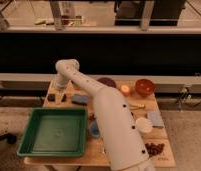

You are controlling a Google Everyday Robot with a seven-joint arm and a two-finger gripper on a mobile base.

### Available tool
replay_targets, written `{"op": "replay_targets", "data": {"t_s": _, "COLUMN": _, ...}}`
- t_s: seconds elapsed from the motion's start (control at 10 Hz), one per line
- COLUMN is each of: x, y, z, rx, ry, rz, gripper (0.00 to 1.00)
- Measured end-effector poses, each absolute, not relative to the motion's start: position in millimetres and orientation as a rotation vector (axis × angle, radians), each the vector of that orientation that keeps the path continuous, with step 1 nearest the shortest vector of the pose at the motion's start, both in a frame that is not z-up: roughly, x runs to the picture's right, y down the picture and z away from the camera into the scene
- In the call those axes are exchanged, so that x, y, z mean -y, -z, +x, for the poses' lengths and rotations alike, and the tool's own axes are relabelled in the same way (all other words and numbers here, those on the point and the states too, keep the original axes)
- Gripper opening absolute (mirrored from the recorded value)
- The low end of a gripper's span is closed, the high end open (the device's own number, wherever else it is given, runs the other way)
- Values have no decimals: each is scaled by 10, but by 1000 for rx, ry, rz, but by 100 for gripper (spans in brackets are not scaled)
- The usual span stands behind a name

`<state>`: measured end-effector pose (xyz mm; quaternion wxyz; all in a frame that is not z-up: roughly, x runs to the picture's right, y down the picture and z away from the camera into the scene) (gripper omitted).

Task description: Place eraser in red bowl

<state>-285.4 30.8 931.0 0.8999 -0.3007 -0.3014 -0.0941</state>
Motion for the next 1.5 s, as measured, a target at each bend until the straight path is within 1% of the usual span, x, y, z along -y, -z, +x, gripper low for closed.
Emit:
{"op": "replay_targets", "data": {"t_s": 0.7, "x": -414, "y": -9563, "z": -2540, "rx": 590, "ry": 73, "rz": -661, "gripper": 80}}
{"op": "replay_targets", "data": {"t_s": 1.3, "x": -488, "y": -9687, "z": -2550, "rx": 604, "ry": 54, "rz": -706, "gripper": 80}}
{"op": "replay_targets", "data": {"t_s": 1.4, "x": -512, "y": -9708, "z": -2539, "rx": 607, "ry": 50, "rz": -717, "gripper": 79}}
{"op": "replay_targets", "data": {"t_s": 1.5, "x": -517, "y": -9732, "z": -2536, "rx": 612, "ry": 43, "rz": -722, "gripper": 72}}
